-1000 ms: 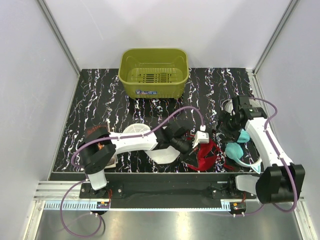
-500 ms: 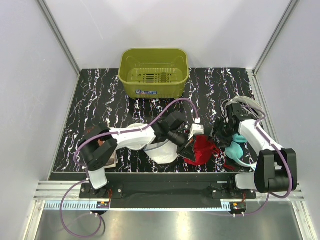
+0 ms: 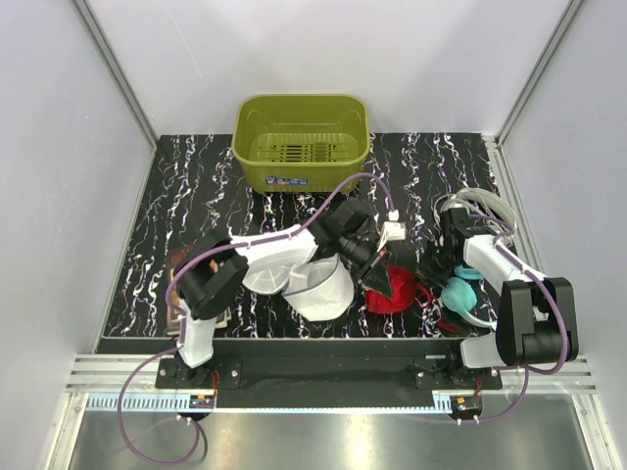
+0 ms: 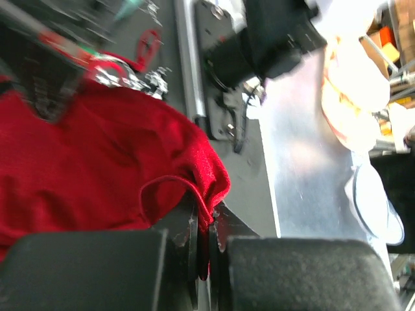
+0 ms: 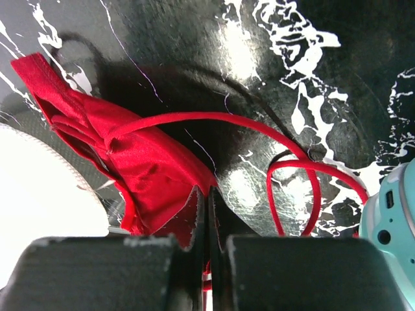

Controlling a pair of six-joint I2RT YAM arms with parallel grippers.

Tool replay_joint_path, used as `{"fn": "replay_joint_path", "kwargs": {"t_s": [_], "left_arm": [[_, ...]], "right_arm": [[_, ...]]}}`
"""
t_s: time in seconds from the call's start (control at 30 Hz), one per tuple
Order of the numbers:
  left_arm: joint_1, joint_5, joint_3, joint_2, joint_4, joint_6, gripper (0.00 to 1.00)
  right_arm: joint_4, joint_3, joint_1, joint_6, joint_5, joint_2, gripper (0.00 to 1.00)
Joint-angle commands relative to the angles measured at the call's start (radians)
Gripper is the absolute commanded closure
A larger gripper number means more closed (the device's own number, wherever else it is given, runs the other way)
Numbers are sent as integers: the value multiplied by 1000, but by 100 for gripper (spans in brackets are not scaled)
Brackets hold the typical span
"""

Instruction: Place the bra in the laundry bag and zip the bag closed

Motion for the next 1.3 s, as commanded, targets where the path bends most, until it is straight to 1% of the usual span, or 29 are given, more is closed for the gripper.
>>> {"fn": "replay_joint_path", "kwargs": {"t_s": [0.0, 0.1, 0.17, 0.2, 0.23, 0.27, 0.3, 0.37, 0.4, 0.43, 0.5, 0.53, 0.6, 0.63, 0.67, 0.73, 0.77, 0.87, 0.93, 1.13, 1.27], "left_arm": [[32, 33, 141, 100, -84, -28, 100], [68, 63, 181, 154, -88, -61, 100], [76, 76, 181, 168, -91, -48, 99], [84, 82, 180, 185, -92, -47, 99], [90, 88, 181, 196, -94, -50, 98], [95, 97, 183, 205, -94, -53, 98], [104, 97, 178, 217, -96, -51, 98], [115, 74, 166, 220, -96, -50, 98], [125, 65, 163, 223, -89, -50, 98], [128, 57, 165, 225, -89, -48, 97], [139, 34, 172, 237, -88, -45, 95], [141, 30, 178, 245, -85, -47, 94], [144, 14, 195, 266, -79, -56, 93], [145, 17, 200, 274, -74, -61, 93], [145, 14, 210, 288, -68, -68, 93], [145, 11, 226, 297, -63, -74, 92], [145, 11, 232, 304, -57, -81, 92], [150, 11, 258, 317, -56, -90, 88], [151, 5, 276, 320, -54, -96, 84], [154, -5, 312, 321, -62, -136, 72], [154, -27, 344, 341, -92, -157, 72]], "right_arm": [[23, 5, -4, -22, 6, 5, 100], [23, 5, -4, -17, 12, 5, 100], [20, 9, -2, -11, 12, 3, 95], [17, 14, -4, -3, 6, 5, 84], [5, 18, -4, 1, 0, 3, 78], [-3, 23, -4, 12, -5, 5, 76], [-13, 37, -2, 18, -9, 3, 71], [-58, 60, -4, 29, -5, -6, 65], [-69, 66, -2, 32, -5, -12, 59], [-92, 72, -2, 32, -2, -20, 50], [-116, 87, -2, 26, 4, -31, 45], [-142, 94, -2, 23, 7, -34, 41], [-176, 120, -4, 14, 17, -41, 37], [-211, 130, -4, 12, 24, -46, 33], [-230, 155, -4, 11, 33, -61, 27], [-271, 175, -2, 9, 50, -89, 20], [-282, 184, -4, 6, 53, -97, 12], [-319, 193, -2, 3, 57, -123, 2], [-336, 189, -4, 11, 52, -141, 1], [-331, 178, -4, 1, 46, -187, 0], [-340, 227, -7, -17, 98, -213, 0]]}}
